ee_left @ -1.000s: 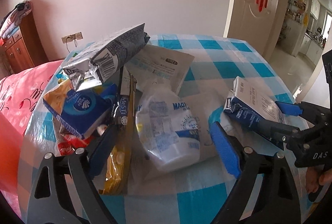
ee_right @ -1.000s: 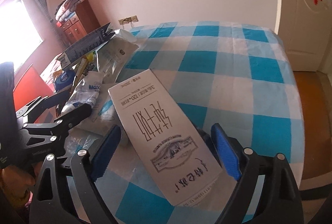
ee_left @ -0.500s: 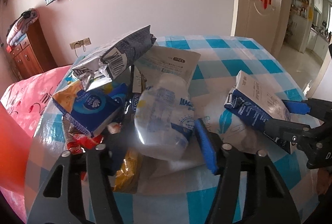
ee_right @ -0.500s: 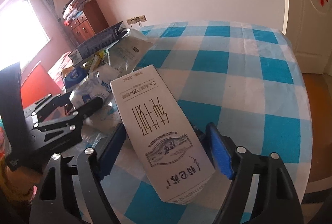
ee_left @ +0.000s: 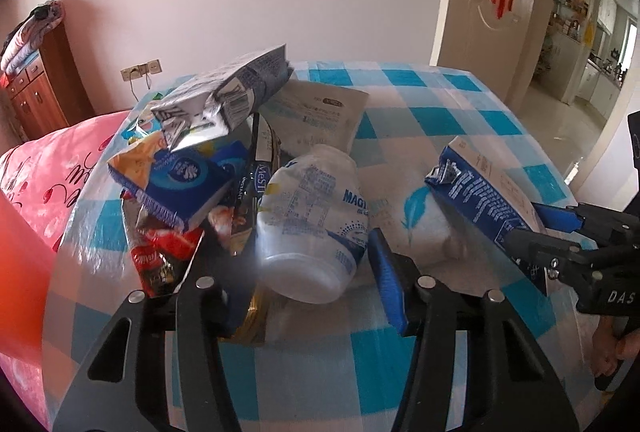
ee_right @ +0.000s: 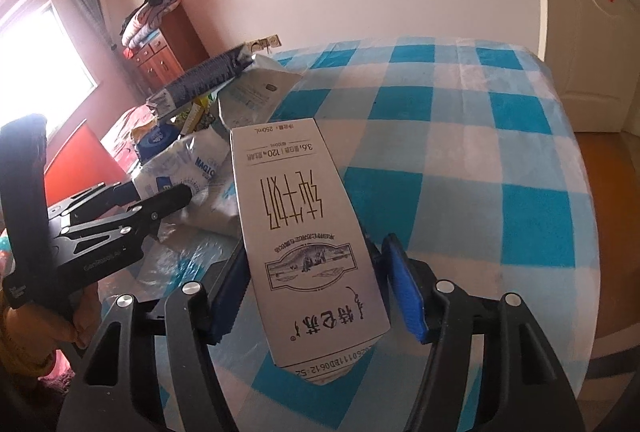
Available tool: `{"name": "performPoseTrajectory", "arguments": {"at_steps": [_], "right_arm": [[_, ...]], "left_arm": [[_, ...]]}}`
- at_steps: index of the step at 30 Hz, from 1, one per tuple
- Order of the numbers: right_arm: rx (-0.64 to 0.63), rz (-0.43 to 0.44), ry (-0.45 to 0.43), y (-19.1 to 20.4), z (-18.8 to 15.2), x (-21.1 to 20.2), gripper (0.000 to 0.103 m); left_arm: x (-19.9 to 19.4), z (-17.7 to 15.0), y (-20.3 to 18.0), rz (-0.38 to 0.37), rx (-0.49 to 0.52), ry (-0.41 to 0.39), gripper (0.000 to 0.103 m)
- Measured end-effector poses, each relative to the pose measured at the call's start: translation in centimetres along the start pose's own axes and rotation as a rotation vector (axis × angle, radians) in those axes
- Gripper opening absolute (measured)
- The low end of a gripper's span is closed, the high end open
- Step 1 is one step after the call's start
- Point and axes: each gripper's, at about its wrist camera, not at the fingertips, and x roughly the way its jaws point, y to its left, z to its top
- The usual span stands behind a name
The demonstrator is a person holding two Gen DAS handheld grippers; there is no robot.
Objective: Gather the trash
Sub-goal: 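Grasp the white plastic bottle with the left tool while the right tool holds the carton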
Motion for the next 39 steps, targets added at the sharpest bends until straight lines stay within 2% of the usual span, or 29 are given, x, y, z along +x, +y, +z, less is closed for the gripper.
{"name": "performPoseTrajectory", "arguments": {"at_steps": [12,18,25,27,28,34,39], "right_arm": [[0.119,-0.012,-0.086,1.6,-2.4,-4.0,0.064],[0.174,0.055,-0.081,4.0,-2.5,-4.7,0.064],[0.175,0.143,-0.07,8.6,-0.8,-4.4,0.064],[0.156,0.14,-0.069,9.9,-0.6,-4.2,0.064],[0.151,0.139,-0.063,10.6,-0.6,-4.0,0.064],[0.143,0.121,-0.032,12.2,-1.0,-2.9,0.064],[0.148,0.101,-0.015,12.1,-1.7,-2.5,0.064]], "left_arm": [[-4.4,-2.1,1.4,-0.106,-0.002,-0.07,0.053],[-7.4,-2.7,3.5,-0.14,-0.007,-0.12,0.052],[-11.1,-2.9,6.9,-0.159,-0.044,-0.198,0.048],[-11.1,-3.0,7.7,-0.172,-0.049,-0.19,0.038],[-10.9,-3.3,8.2,-0.183,-0.063,-0.176,0.03],[-8.9,-5.4,9.8,-0.248,-0.121,-0.103,0.025],[-7.4,-6.7,11.1,-0.257,-0.173,-0.062,0.024]]}}
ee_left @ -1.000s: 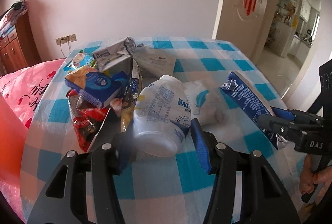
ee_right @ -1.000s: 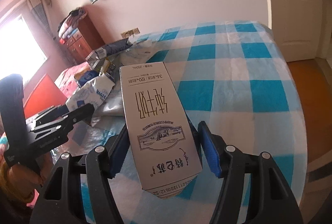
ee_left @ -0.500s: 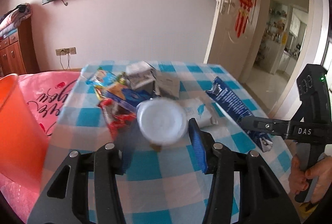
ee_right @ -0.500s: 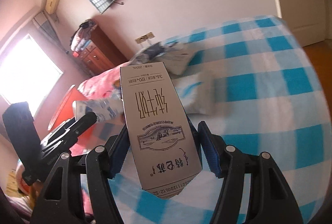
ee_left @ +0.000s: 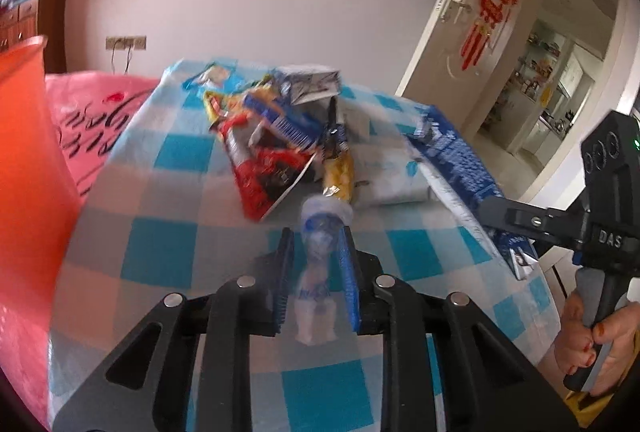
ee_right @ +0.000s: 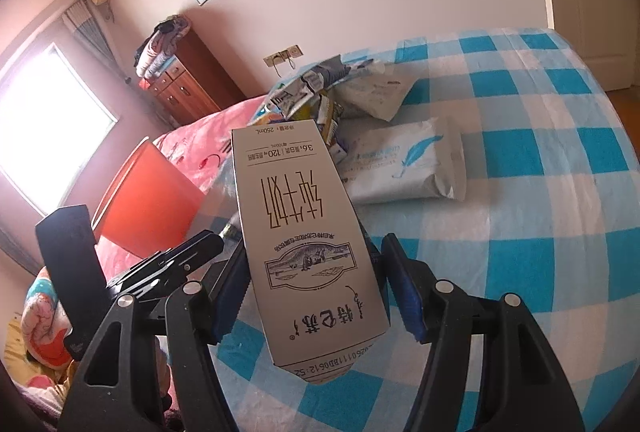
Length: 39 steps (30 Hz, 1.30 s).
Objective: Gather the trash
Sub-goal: 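Grasp the white plastic bottle with the left tool while the right tool holds the carton, then carry both items over the orange bucket and open both tools to drop them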
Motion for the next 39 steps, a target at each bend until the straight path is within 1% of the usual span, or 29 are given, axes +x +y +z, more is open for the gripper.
{"name": "performPoseTrajectory", "arguments": {"at_steps": [1,3,5,7,12,13,15,17,20,22,24,25,27,28,32,35,39], "right_arm": [[0.003,0.0,0.002,0.0,-0.2,0.0,0.065],[0.008,-0.002,0.009,-0.2,-0.4,0.0,0.065],[0.013,-0.004,0.012,-0.5,-0.7,0.0,0.065],[0.02,-0.005,0.016,-0.7,-1.1,0.1,0.065],[0.033,-0.004,0.033,-0.8,-1.8,0.5,0.065],[0.033,-0.003,0.037,-0.8,-1.9,0.6,0.065],[0.034,-0.001,0.04,-0.8,-2.0,0.7,0.065],[0.035,-0.001,0.039,-0.8,-2.0,0.8,0.065],[0.04,0.006,0.037,-0.8,-2.1,0.9,0.065],[0.042,0.005,0.034,-0.8,-2.0,0.8,0.065],[0.049,0.009,0.031,-1.1,-1.9,0.7,0.065],[0.051,0.009,0.031,-1.2,-2.0,0.7,0.065],[0.053,0.007,0.031,-1.3,-2.0,0.6,0.065],[0.054,0.007,0.032,-1.3,-2.0,0.7,0.065],[0.056,0.011,0.039,-1.3,-2.2,0.8,0.065],[0.06,0.022,0.045,-1.2,-2.1,1.0,0.065],[0.067,0.051,0.053,-0.7,-1.8,1.2,0.065]], "left_arm": [[0.2,-0.2,0.2,0.0,-0.004,0.01,0.025],[0.6,-0.5,0.4,-0.003,0.0,0.023,0.033],[1.1,-0.8,0.4,0.003,0.024,0.038,0.051],[1.9,-1.2,0.5,0.024,0.039,0.057,0.055],[3.4,-2.2,0.9,0.025,0.015,0.125,0.055],[3.4,-2.3,0.7,0.029,0.014,0.125,0.055],[3.4,-2.4,0.4,0.045,0.017,0.124,0.059],[3.5,-2.4,0.1,0.047,0.007,0.127,0.075],[3.8,-2.7,-1.0,0.07,0.021,0.136,0.083],[4.1,-2.8,-1.7,0.093,0.039,0.135,0.084],[4.6,-2.9,-2.5,0.15,0.075,0.132,0.084],[4.7,-2.8,-2.6,0.164,0.082,0.129,0.083],[4.9,-2.8,-3.0,0.204,0.094,0.121,0.071],[4.9,-2.8,-3.1,0.223,0.102,0.12,0.068],[4.7,-2.7,-3.0,0.213,0.091,0.122,0.067],[4.2,-2.6,-2.5,0.192,0.065,0.118,0.067],[2.4,-2.0,-2.2,0.183,0.061,0.075,0.067]]}}
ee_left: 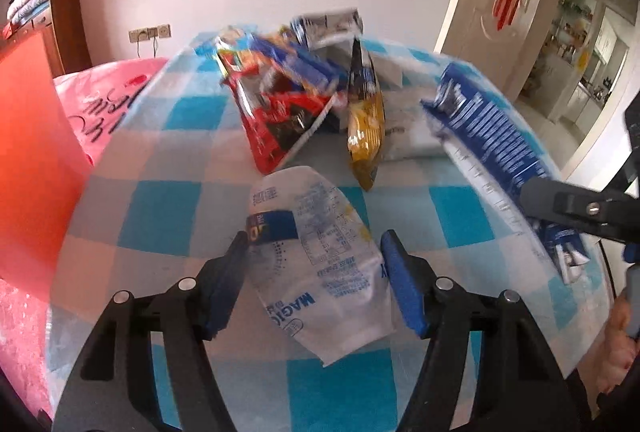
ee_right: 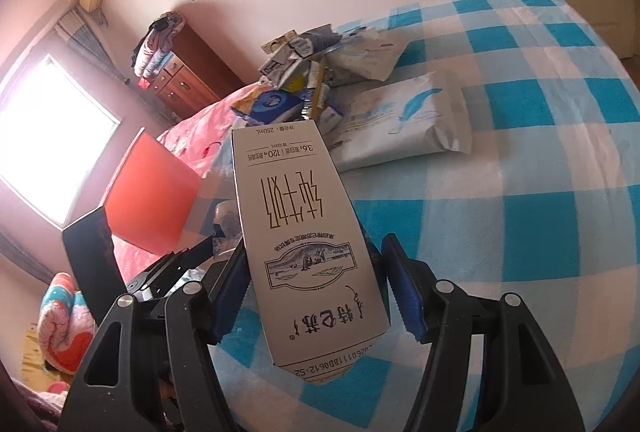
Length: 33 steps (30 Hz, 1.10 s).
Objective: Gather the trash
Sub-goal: 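Carry both items over the orange bucket and open both tools to drop them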
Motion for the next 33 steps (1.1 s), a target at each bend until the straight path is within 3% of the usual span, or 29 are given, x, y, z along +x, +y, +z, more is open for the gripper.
{"name": "performPoseTrajectory", "arguments": {"at_steps": [9,14,18,25,28,29,30,33], "right_arm": [[-0.048,0.144,0.022,6.1,2.9,1.0,0.065],[-0.149,0.252,0.037,14.0,5.9,2.6,0.065],[-0.239,0.323,0.046,20.7,8.5,4.6,0.065],[-0.341,0.366,0.078,29.5,10.5,9.9,0.065],[-0.351,0.339,0.1,31.2,10.5,12.6,0.066],[-0.352,0.327,0.103,31.3,10.4,13.2,0.072],[-0.349,0.317,0.105,31.3,10.4,13.9,0.078],[-0.317,0.313,0.097,30.7,10.1,14.7,0.082]], "left_arm": [[-9.8,3.5,5.3,0.084,-0.071,-0.239,0.067],[-15.4,5.0,10.4,0.175,-0.162,-0.329,0.067],[-17.4,5.7,15.0,0.263,-0.245,-0.345,0.068],[-16.9,6.2,21.0,0.368,-0.347,-0.319,0.068],[-15.6,6.3,22.5,0.389,-0.367,-0.287,0.072],[-15.4,6.1,22.9,0.399,-0.377,-0.281,0.08],[-15.2,6.0,23.3,0.403,-0.387,-0.277,0.082],[-15.0,5.3,24.0,0.401,-0.388,-0.269,0.087]]}}
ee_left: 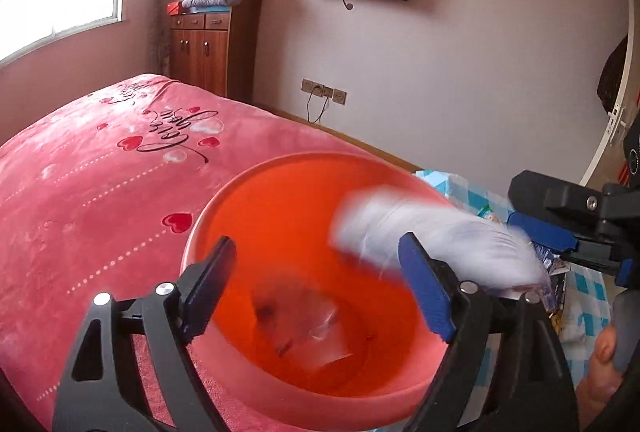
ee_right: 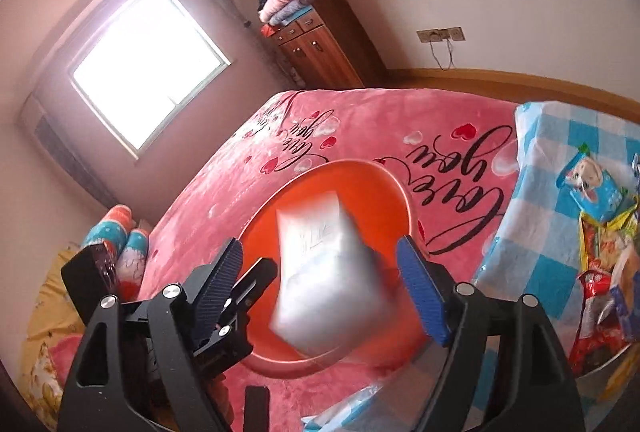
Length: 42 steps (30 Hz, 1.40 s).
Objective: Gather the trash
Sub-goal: 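Carry both items over the orange bucket and open both tools to drop them, then grasp the white cow-print milk carton from the pile with the left tool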
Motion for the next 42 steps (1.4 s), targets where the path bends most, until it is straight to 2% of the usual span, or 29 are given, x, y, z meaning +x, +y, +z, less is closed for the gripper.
{"name": "performPoseTrajectory", "arguments": {"at_steps": [3,10,14,23,26,28,42], "right_arm": [[0.01,-0.035,-0.045,-0.9,-0.5,-0.8,0.089],[0.019,-0.15,-0.172,-4.2,-3.1,-5.3,0.089],[0.034,-0.199,-0.193,-6.3,-4.8,-6.7,0.089],[0.121,-0.244,-0.242,-11.4,-9.4,-10.1,0.089],[0.155,-0.267,-0.269,-13.1,-10.7,-11.4,0.095],[0.171,-0.273,-0.279,-14.1,-11.3,-12.1,0.095],[0.193,-0.34,-0.344,-18.1,-13.7,-16.5,0.095]], "left_arm": [[-0.2,-0.4,0.3,0.009,-0.009,-0.012,0.09],[-1.7,-1.2,0.3,-0.006,-0.031,-0.07,0.093],[-2.4,-1.7,-0.6,-0.035,-0.019,-0.087,0.095],[-4.2,-3.3,-5.5,-0.122,0.056,-0.105,0.098],[-4.6,-4.0,-7.4,-0.14,0.1,-0.111,0.098],[-4.7,-4.5,-8.5,-0.148,0.123,-0.113,0.099],[-4.0,-8.1,-16.3,-0.21,0.279,-0.028,0.099]]}}
